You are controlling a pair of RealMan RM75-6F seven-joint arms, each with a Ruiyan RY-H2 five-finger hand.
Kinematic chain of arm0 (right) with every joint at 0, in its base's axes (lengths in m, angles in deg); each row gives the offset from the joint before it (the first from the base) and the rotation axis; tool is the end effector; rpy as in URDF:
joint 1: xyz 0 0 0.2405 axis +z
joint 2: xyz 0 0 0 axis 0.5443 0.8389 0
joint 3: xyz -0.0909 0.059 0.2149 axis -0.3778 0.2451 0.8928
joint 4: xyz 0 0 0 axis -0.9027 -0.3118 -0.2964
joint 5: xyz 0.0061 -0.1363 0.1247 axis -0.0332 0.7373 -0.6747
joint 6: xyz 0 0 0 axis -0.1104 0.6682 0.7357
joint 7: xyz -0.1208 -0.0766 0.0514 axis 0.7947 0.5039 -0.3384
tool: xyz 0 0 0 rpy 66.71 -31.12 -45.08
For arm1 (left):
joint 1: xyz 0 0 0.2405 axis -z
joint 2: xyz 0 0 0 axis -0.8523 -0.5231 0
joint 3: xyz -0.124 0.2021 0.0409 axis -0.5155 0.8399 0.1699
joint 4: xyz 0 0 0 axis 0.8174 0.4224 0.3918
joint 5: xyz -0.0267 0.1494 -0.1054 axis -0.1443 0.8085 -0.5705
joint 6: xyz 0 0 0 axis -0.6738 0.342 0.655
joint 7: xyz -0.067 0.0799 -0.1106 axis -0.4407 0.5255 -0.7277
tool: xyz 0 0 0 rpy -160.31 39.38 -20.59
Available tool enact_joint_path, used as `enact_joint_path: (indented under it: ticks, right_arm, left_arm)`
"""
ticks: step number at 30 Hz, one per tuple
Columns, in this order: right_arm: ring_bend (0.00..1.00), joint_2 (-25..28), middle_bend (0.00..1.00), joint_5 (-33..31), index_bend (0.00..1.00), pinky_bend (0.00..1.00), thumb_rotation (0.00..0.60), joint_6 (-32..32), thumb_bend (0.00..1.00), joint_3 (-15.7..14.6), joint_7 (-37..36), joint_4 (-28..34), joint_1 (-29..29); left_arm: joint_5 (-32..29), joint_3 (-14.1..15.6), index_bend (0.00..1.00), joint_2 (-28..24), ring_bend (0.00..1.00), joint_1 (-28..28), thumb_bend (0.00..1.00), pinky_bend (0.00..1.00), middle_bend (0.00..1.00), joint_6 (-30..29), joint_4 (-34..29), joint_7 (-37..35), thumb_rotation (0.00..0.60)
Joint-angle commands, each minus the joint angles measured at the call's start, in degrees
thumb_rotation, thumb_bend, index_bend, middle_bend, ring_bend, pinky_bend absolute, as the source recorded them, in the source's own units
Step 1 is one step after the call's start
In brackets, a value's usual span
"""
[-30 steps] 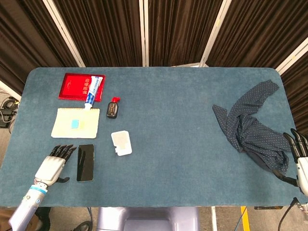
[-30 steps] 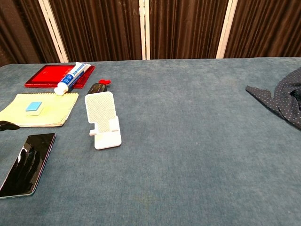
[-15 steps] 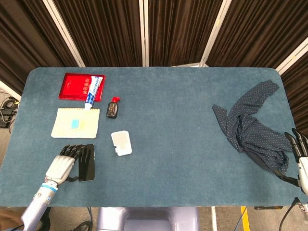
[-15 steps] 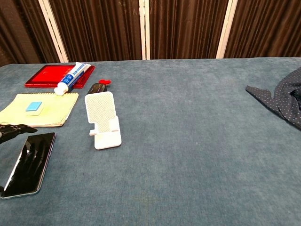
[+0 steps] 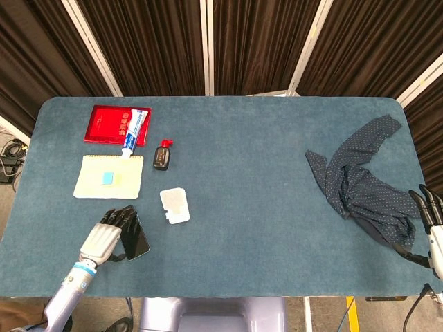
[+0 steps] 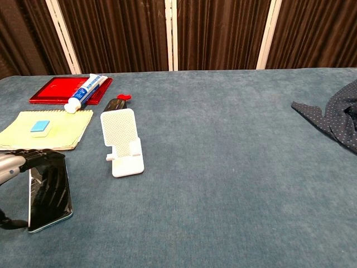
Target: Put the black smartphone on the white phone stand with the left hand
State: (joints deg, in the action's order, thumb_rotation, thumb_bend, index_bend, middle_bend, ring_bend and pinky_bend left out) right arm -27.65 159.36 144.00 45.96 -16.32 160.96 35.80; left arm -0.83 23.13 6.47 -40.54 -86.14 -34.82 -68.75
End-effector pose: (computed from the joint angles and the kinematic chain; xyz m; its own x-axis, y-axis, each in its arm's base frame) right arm -0.2780 -0.1810 0.2319 0.3266 0.0846 0.9414 -0.9429 -0.0397 0.3307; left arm -0.2491 0.2195 0.0033 0.4730 0.3766 0.7965 0.8794 -0.2580 -0.4002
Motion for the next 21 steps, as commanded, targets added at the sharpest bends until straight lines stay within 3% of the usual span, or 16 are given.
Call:
enact_joint_path:
  ticks: [1,13,21]
  right_arm:
    - [0.0,0.1,0.0,-0.1,0.0,0.0,0.6,-0.1,0.0,0.0,-0.1,-0.1,0.0]
    - [0.0,0.0,0.0,-0.1,0.0,0.0,0.6,-0.4,0.0,-0.1,0.2,-0.1,0.2]
    - [0.0,-0.2,0.0,0.0,0.0,0.0,0.6,-1.1,0.0,-0.3,0.7,-0.2,0.5]
  left_arm:
    - [-0.5,-0.3,0.0,0.6,0.0,0.6,0.0,0.0,0.0,0.5,-0.4,0.3,0.6]
    - [-1.9,-1.1,0.0,1.0,0.0,2.7,0.0,0.0,0.0,1.3,-2.9,1.6,0.6]
    - [0.6,-0.6,0.0,-9.3,0.0,6.2,0.0,0.0,0.0,4.3,-6.1,3.3,0.6]
